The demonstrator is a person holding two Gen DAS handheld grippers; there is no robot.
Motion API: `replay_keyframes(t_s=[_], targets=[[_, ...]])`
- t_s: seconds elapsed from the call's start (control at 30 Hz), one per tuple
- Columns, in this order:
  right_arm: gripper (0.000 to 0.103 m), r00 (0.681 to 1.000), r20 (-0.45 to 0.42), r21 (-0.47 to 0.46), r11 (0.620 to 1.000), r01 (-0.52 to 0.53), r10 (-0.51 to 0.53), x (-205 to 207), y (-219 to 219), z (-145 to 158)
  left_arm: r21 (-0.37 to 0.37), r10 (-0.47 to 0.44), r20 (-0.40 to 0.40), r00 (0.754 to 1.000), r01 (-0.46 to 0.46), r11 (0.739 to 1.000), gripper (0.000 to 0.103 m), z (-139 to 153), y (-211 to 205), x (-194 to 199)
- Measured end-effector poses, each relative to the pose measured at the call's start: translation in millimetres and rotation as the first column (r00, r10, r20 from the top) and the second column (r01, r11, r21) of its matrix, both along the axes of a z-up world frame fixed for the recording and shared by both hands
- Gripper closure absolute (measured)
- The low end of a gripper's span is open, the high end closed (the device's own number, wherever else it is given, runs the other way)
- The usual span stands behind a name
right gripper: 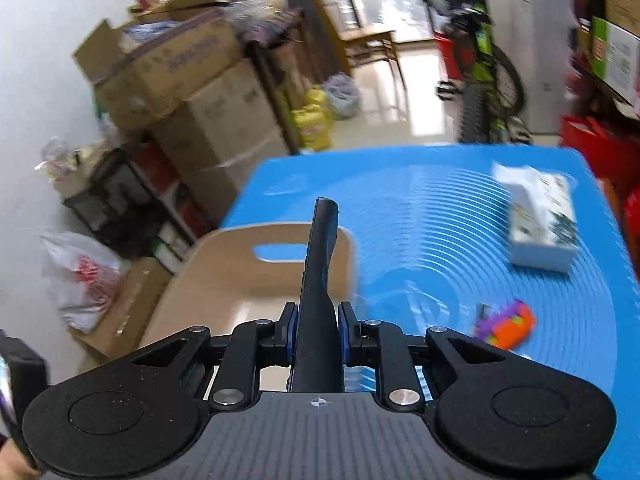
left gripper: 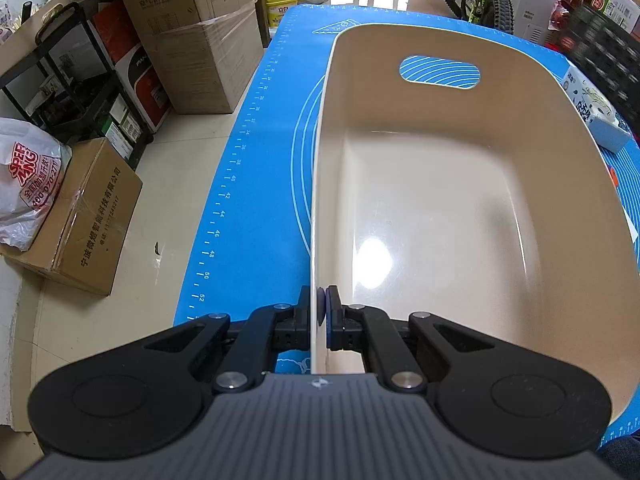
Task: Organize rigid objects
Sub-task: 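Grasp the black TV remote with the right gripper and lift it, then lower the remote into the beige basket and open the right gripper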
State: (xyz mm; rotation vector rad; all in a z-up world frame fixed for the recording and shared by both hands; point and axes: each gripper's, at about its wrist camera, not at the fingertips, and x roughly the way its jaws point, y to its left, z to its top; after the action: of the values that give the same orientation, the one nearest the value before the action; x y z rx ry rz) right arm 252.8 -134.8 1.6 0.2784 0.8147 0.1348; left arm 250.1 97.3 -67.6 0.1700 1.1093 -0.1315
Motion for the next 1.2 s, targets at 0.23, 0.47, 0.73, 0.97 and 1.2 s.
replay_keyframes(t_s=[0.23, 0.47, 0.73, 0.97, 1.2], targets=[[0.073, 0.994, -0.035, -0.01, 0.994, -0.106, 0.106, 18, 50, -12, 0.0, -0.001, -0.005, 1.0, 0.001, 1.0, 0.096, -1, 0, 1], [0.073, 0.967, -0.171, -0.104, 0.973, -0.208, 0.188, 24, 98, -55, 0.0, -0.003, -0.013, 1.0, 0.003, 1.0, 0.096, 0, 0, 2], [0.074, 0.928, -0.284, -0.189, 0.935, -0.3, 0.241, 17, 131, -91, -0.003, 0.001, -0.02, 1.0, -0.001, 1.0, 0.096, -1, 1, 3], [0.073, 0.908, -0.344, -0.179, 0.932, -0.316, 0.241, 17, 132, -110, 0.002, -0.003, -0.021, 1.0, 0.003, 1.0, 0.097, 0, 0, 3], [0.042, 0.933, -0.26, -0.169, 0.94, -0.297, 0.248, 14, 119, -93, -0.001, 0.003, -0.027, 1.0, -0.003, 1.0, 0.096, 0, 2, 3]])
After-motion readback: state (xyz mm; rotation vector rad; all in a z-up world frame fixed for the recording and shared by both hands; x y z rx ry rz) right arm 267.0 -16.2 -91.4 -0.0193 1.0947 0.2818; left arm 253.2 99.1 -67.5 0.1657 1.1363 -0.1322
